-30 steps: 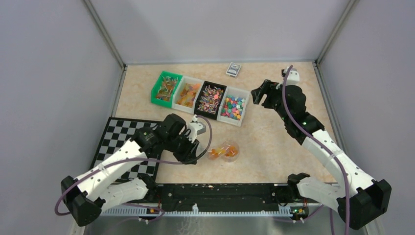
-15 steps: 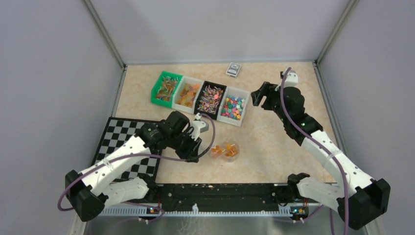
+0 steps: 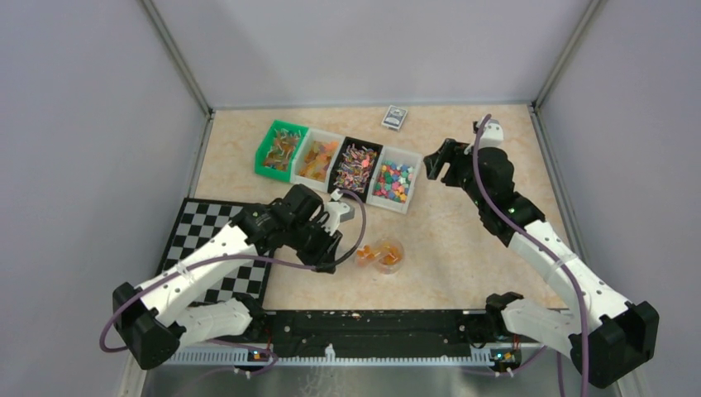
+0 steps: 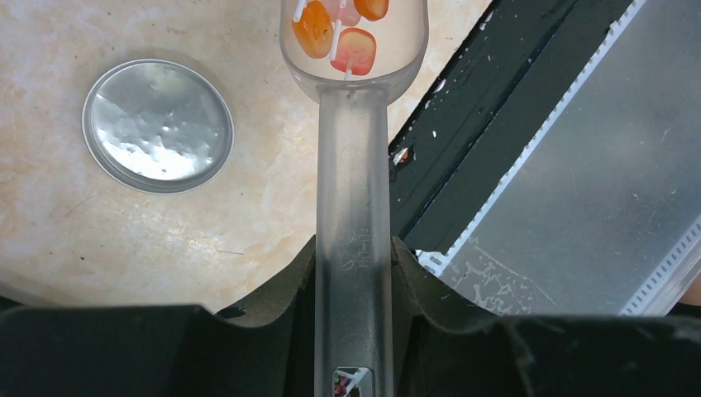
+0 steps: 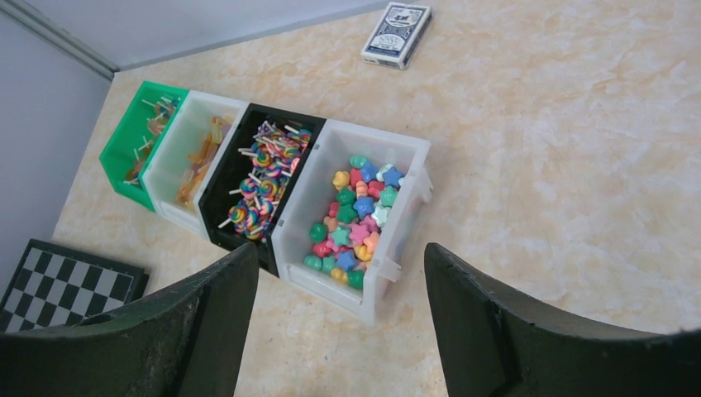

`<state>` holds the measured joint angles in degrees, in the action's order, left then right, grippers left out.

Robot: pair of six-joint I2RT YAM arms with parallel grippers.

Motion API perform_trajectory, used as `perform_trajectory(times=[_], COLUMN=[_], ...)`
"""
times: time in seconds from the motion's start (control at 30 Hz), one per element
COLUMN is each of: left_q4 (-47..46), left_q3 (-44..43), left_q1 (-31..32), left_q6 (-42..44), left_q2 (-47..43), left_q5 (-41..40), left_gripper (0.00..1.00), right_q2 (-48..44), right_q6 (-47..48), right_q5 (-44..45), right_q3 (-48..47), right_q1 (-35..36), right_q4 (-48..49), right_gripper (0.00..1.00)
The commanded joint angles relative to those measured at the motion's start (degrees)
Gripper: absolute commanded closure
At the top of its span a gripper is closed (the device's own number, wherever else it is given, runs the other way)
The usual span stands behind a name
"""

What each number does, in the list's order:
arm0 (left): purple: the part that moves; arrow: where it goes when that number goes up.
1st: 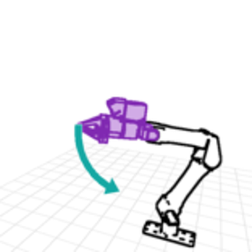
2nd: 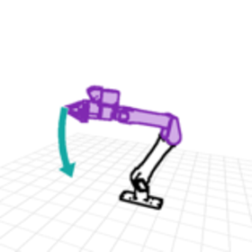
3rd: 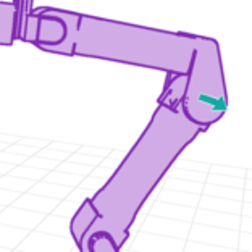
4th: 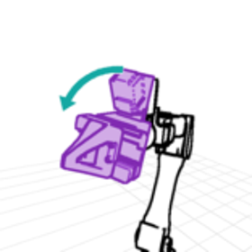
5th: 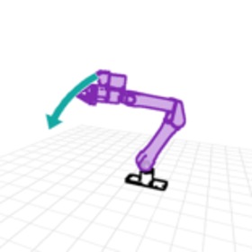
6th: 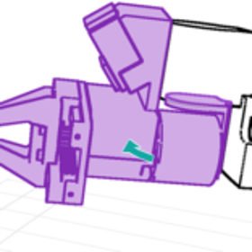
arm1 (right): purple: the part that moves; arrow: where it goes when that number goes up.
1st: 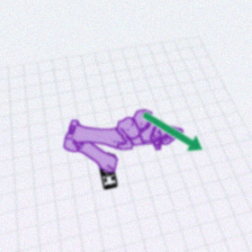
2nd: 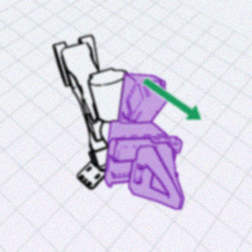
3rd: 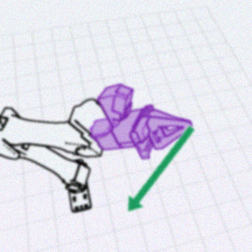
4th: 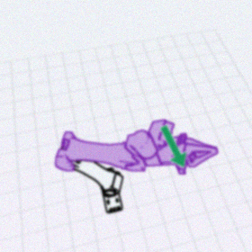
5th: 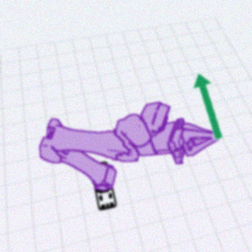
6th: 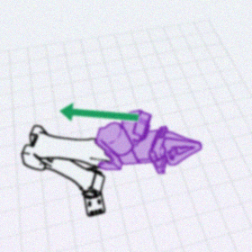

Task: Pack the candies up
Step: Place the fake candies in the packing bottle.

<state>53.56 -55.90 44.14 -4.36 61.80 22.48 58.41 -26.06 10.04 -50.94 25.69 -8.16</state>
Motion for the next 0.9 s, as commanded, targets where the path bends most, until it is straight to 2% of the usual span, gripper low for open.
perform_trajectory(times=[0.0, 0.87], left_q4=[1.1, 3.8], left_q3=[-3.6, -7.3], left_q1=[0.5, 1.5], left_q6=[0.4, 1.5], left_q2=[1.3, 6.4], left_q5=[0.8, 0.7], left_gripper=[1.0, 1.0], right_q2=[-1.1, -1.7], right_q6=[-0.1, -0.5], right_q5=[0.7, 0.6], right_q3=[0.4, 2.0], right_q1=[-0.2, -0.2], right_q4=[2.3, 2.8], right_gripper=[0.28, 0.28])
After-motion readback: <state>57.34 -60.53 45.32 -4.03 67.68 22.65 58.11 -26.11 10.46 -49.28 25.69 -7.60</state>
